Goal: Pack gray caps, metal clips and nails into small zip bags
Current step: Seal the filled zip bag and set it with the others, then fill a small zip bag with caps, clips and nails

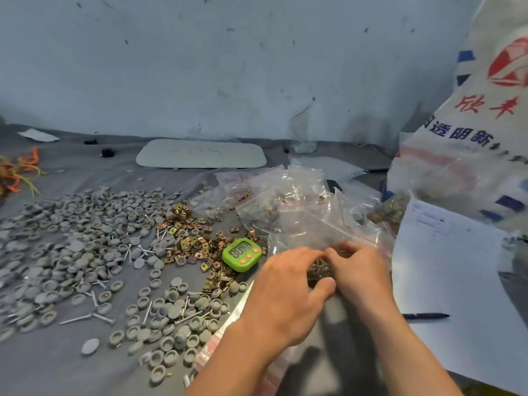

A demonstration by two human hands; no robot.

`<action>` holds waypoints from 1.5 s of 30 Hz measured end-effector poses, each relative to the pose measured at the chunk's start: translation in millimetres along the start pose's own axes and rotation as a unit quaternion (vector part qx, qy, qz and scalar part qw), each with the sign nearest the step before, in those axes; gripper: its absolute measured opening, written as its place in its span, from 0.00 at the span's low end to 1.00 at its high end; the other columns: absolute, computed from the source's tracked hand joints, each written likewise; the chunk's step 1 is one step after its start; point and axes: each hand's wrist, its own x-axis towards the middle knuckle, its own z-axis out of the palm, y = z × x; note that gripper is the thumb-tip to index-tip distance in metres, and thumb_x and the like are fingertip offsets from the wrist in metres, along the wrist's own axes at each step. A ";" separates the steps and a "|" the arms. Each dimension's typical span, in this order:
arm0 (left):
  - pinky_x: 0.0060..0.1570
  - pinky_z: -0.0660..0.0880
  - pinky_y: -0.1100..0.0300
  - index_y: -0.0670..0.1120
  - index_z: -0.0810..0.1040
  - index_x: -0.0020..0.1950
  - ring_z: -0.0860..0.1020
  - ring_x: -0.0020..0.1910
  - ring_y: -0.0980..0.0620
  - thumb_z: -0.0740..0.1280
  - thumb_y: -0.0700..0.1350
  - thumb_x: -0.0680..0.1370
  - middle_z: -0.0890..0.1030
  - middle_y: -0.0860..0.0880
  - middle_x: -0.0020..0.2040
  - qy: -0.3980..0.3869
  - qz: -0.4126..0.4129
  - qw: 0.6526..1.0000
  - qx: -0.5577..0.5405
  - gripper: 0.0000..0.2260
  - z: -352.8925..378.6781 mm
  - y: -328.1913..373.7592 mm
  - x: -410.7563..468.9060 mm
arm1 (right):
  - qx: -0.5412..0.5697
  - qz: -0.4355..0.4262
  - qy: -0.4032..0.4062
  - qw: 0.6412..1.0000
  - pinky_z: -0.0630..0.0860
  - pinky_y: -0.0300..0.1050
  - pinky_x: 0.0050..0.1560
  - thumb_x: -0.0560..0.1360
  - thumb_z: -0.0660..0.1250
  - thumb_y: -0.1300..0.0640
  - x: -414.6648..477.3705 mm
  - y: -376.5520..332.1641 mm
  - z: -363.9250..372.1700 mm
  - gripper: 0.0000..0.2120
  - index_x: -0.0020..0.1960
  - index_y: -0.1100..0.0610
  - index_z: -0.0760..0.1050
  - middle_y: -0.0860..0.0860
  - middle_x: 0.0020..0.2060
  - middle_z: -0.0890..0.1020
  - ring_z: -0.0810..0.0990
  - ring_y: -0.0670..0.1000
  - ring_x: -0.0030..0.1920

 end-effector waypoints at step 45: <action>0.40 0.72 0.76 0.62 0.84 0.37 0.80 0.43 0.66 0.75 0.42 0.72 0.83 0.63 0.41 -0.066 -0.202 0.976 0.047 0.13 -77.6 -46.5 -58.0 | -0.335 -0.245 -0.341 0.843 0.66 0.53 0.72 0.66 0.80 0.40 -49.4 -18.8 23.8 0.40 0.74 0.32 0.68 0.44 0.78 0.65 0.67 0.54 0.73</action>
